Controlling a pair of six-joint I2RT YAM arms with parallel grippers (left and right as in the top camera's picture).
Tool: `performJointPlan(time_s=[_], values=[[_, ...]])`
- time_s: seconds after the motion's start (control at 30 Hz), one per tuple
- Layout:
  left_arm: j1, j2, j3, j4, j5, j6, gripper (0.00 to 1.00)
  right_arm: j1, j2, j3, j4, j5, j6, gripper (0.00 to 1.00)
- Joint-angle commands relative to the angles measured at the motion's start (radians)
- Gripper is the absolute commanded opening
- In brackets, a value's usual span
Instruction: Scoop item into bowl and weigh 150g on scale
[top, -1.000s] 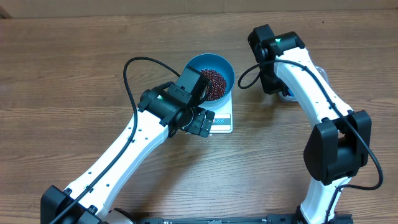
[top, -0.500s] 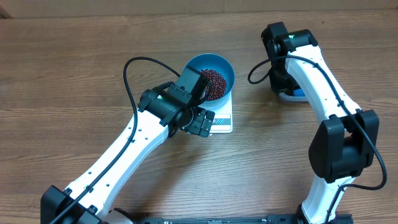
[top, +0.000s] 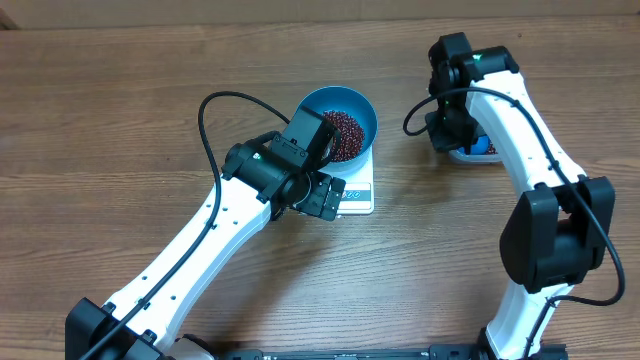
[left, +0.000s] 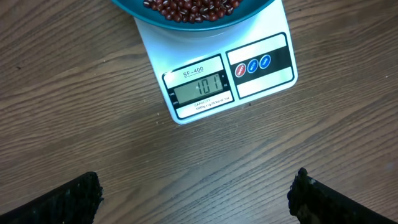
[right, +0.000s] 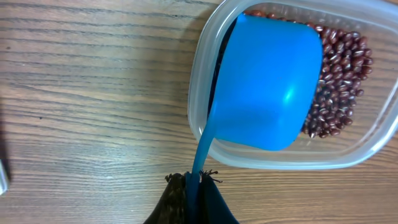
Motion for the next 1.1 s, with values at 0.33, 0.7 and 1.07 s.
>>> performJointPlan(time_s=[0.33,0.7,1.07], values=[[0.004,-0.024,0.006,0.001,0.008,-0.003,1.0,-0.146,0.01,0.008,0.024,-0.385,-0.105,0.04],[0.004,-0.024,0.006,0.001,0.008,-0.003,1.0,-0.306,0.01,0.008,0.047,-0.679,-0.175,0.04],[0.004,-0.024,0.006,0.001,0.008,-0.002,1.0,-0.386,0.01,0.007,0.04,-0.715,-0.222,0.04]])
